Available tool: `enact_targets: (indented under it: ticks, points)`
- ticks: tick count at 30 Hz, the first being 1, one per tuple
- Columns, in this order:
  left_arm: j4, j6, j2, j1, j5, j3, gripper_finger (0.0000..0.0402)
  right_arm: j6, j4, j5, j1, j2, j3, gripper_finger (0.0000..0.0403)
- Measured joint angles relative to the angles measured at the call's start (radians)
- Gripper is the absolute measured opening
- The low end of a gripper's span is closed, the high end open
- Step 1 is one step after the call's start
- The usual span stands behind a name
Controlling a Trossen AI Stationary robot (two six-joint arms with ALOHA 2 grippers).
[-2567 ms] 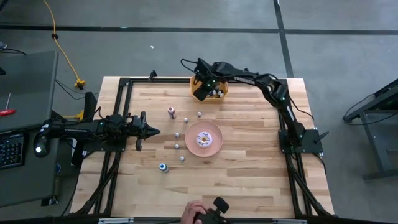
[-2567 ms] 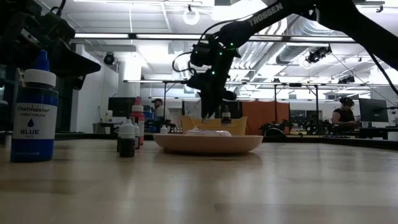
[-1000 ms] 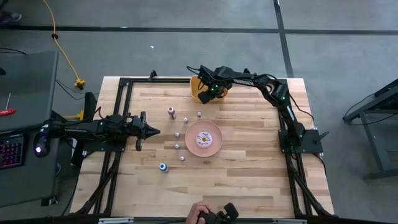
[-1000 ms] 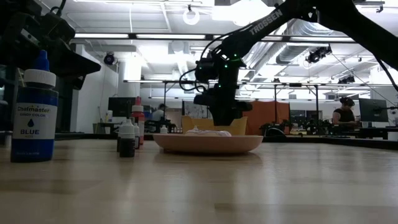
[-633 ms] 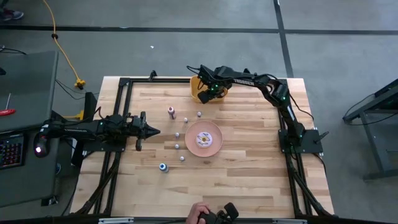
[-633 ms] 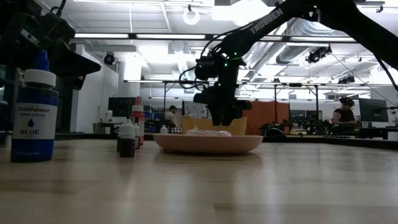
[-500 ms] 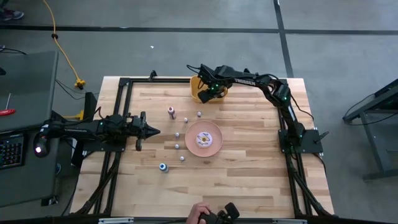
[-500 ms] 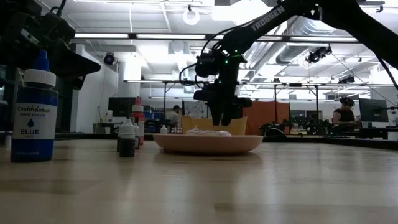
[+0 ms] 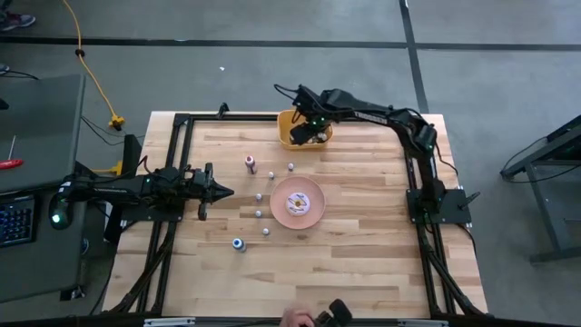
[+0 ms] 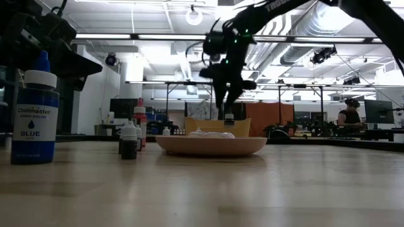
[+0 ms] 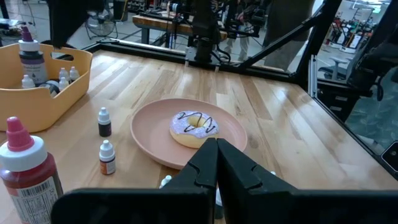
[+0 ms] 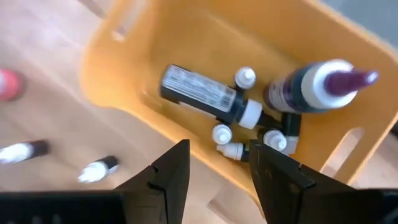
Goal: Pick & Place food coloring
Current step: Put the small purple food coloring bottle into the orange bin
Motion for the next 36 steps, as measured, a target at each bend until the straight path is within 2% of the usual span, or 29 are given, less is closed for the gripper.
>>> enact_targets:
  ticks: [4,9,13,15,18,21,36]
  points:
    - [0.0,0.0,0.0,0.0,-0.001,0.0,0.0001,-0.054,0.036,-0.024,0.031,-0.044,0.002,0.0155]
    - [0.0,0.0,0.0,0.0,-0.001,0.0,0.0001,-0.137,0.095,-0.136,0.084,-0.073,0.002,0.0155]
    - [0.0,0.0,0.0,0.0,-0.001,0.0,0.0001,-0.291,0.1,-0.254,0.127,-0.08,0.001,0.0156]
    - [0.0,0.0,0.0,0.0,-0.001,0.0,0.0001,-0.395,0.089,-0.277,0.147,-0.08,0.001,0.0156]
    - [0.0,0.0,0.0,0.0,0.0,0.0,0.0001,-0.524,0.07,-0.281,0.173,-0.08,0.001,0.0157]
    - [0.0,0.0,0.0,0.0,0.0,0.0,0.0001,-0.577,0.027,-0.273,0.189,-0.08,0.0,0.0158]
    - [0.0,0.0,0.0,0.0,0.0,0.0,0.0001,-0.609,-0.032,-0.241,0.199,-0.075,-0.001,0.0158]
